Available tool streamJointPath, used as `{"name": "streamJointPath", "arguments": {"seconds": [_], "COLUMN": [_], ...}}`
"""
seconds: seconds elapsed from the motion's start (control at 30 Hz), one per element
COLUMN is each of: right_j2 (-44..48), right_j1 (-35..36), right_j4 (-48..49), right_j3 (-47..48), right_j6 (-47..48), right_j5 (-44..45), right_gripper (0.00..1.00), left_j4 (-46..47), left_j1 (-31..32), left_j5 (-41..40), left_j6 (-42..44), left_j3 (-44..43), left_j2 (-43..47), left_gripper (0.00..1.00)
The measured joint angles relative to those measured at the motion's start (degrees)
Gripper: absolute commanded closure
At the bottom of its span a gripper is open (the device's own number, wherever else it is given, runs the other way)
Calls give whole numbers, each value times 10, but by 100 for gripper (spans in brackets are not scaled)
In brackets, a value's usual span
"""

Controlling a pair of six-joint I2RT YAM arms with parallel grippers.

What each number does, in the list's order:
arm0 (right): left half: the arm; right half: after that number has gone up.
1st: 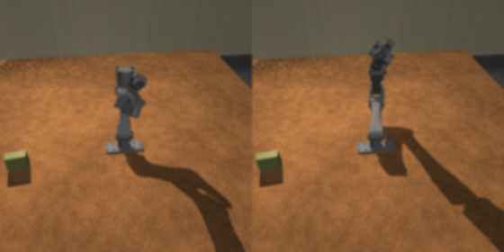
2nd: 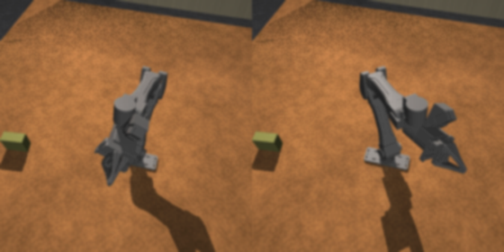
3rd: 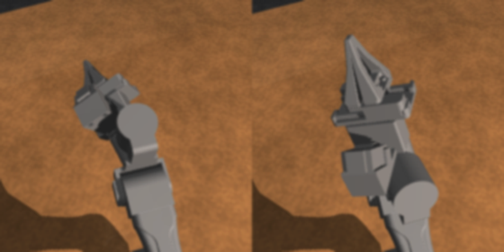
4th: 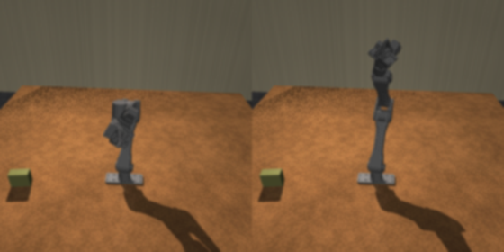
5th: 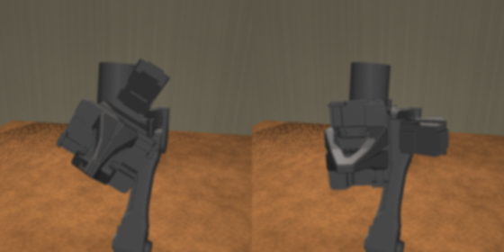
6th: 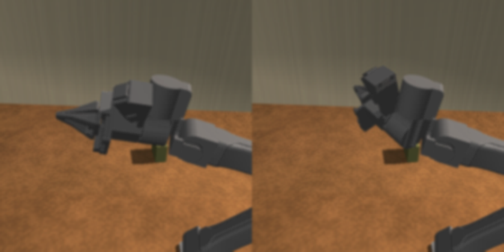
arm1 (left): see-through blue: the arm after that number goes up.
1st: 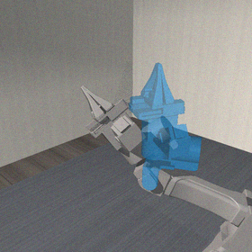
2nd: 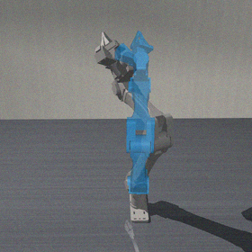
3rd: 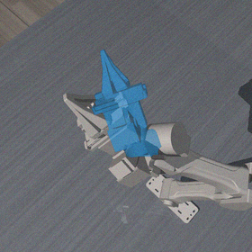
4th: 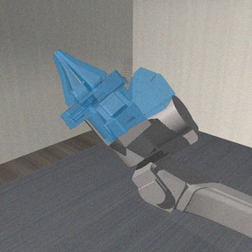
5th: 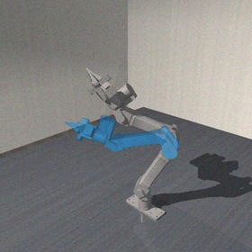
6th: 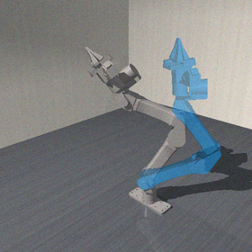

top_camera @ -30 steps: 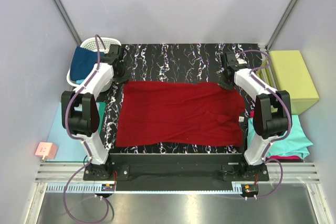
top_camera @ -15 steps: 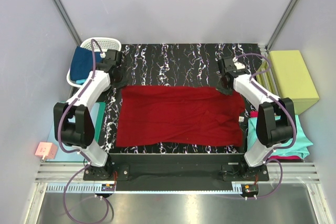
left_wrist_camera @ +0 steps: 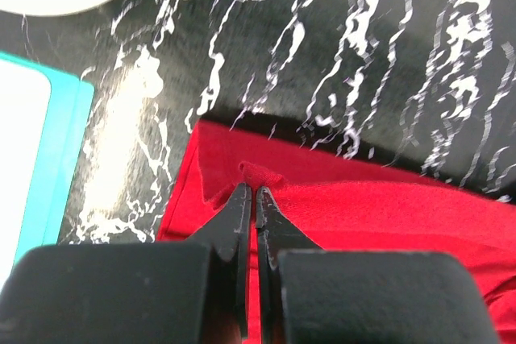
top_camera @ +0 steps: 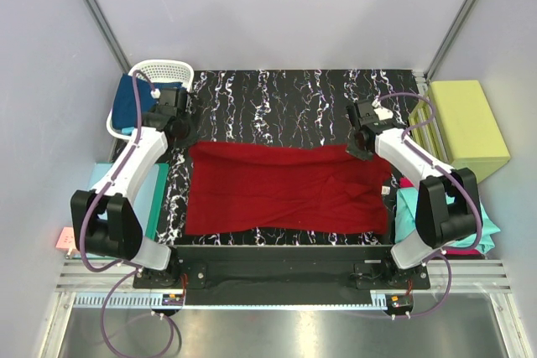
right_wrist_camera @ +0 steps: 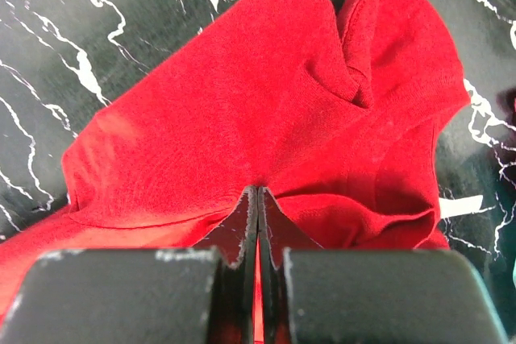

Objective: Fold and stack the t-shirts
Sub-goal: Fold the other side of the tshirt into a rectangle

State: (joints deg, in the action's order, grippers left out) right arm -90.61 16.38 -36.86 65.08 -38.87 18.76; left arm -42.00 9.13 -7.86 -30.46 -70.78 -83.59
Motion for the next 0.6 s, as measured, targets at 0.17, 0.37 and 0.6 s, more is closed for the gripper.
{"name": "streamJointPath", "arguments": {"seconds": [0.17, 0.37, 0.6], "right_j2": [7, 16, 24], "right_j1": [13, 36, 59], "right_j4": [-5, -13, -30], "right_j3": [-19, -43, -64], "right_j6": [-8, -25, -54], "right_j5": [3, 7, 8], "right_gripper": [100, 100, 100], "left_j4": [2, 2, 5], "left_j1": [0, 0, 0], "left_j5": [0, 0, 0], "left_j6": [0, 0, -1], "left_j3": [38, 70, 93], "left_j2": [0, 2, 15], "left_gripper": [100, 100, 100]}}
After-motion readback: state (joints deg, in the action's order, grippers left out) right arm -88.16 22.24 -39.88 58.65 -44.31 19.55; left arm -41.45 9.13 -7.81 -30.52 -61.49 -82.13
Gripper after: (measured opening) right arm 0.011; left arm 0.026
